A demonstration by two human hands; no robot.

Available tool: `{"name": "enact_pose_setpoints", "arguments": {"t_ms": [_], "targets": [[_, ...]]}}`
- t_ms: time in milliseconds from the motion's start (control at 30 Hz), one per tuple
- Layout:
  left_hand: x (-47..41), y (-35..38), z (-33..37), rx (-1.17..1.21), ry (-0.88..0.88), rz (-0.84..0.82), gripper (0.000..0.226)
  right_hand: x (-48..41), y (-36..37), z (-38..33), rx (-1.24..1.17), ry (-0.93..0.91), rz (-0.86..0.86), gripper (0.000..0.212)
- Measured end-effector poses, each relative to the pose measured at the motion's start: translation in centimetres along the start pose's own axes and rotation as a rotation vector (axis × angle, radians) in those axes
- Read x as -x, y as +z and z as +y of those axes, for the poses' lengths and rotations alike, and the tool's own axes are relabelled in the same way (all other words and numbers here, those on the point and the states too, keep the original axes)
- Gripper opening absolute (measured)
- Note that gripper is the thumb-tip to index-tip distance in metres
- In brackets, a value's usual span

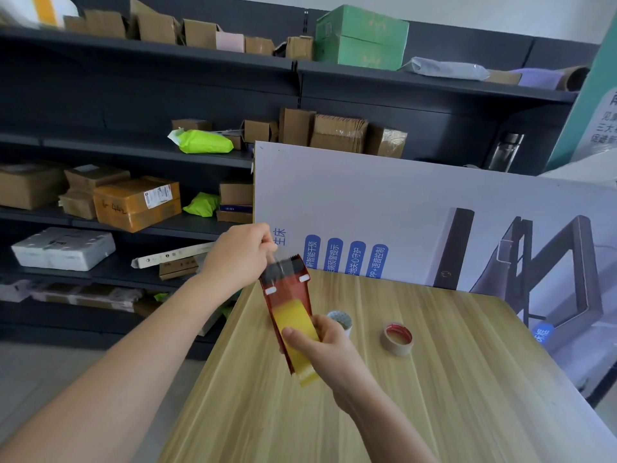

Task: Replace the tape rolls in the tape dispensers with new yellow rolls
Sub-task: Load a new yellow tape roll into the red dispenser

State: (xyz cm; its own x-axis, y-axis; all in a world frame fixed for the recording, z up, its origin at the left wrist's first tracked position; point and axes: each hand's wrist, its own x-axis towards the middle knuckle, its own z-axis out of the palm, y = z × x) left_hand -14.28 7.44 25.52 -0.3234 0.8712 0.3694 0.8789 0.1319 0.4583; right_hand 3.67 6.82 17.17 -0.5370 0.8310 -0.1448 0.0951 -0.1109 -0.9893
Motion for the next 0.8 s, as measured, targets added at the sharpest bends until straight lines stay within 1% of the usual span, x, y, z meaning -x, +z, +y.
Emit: {"name": "enact_pose_setpoints", "arguments": {"t_ms": [100,200,300,400,500,567,633,733,800], "targets": [[-0.5,-0.4,0.1,0.030,-0.017,0.035,0.017,-0.1,-0.3,-0.4,-0.004,-0.010,-0.025,0.033],[-0.9,-0.8,0.3,0.078,-0.009,0.027,0.019,-0.3,-0.6,-0.7,0.003,0.004,-0.030,0.035],[-1.1,-1.2,0.9,0.118,0.045,-0.011,0.019,-0.5,-0.4,-0.9,-0.015,0.034,0.024,0.033],[-1.3,-1.4,1.3,0.088,0.084,-0.074,0.018,-0.6,-0.2,-0.5,-0.045,0.065,0.084,0.028],[-1.3,-1.5,0.6,0.001,0.059,-0.007,0.018,-0.5,-0.1,-0.2,-0.024,0.054,0.027,0.020],[-1.4,-1.7,-0.2,-0.038,0.020,0.067,0.018,-0.4,-0.1,-0.2,-0.003,0.037,-0.021,0.029],[-1.3,-1.6,-0.6,-0.059,0.006,0.103,0.018,-0.4,0.0,-0.2,0.023,0.047,-0.041,0.035],[-1.0,-1.3,0.0,0.001,0.097,0.093,0.018,-0.3,0.4,-0.1,0.016,0.078,-0.056,0.031],[-1.1,-1.3,0.3,0.038,0.155,0.038,0.019,-0.2,0.7,0.4,-0.031,0.106,-0.004,0.024]]}}
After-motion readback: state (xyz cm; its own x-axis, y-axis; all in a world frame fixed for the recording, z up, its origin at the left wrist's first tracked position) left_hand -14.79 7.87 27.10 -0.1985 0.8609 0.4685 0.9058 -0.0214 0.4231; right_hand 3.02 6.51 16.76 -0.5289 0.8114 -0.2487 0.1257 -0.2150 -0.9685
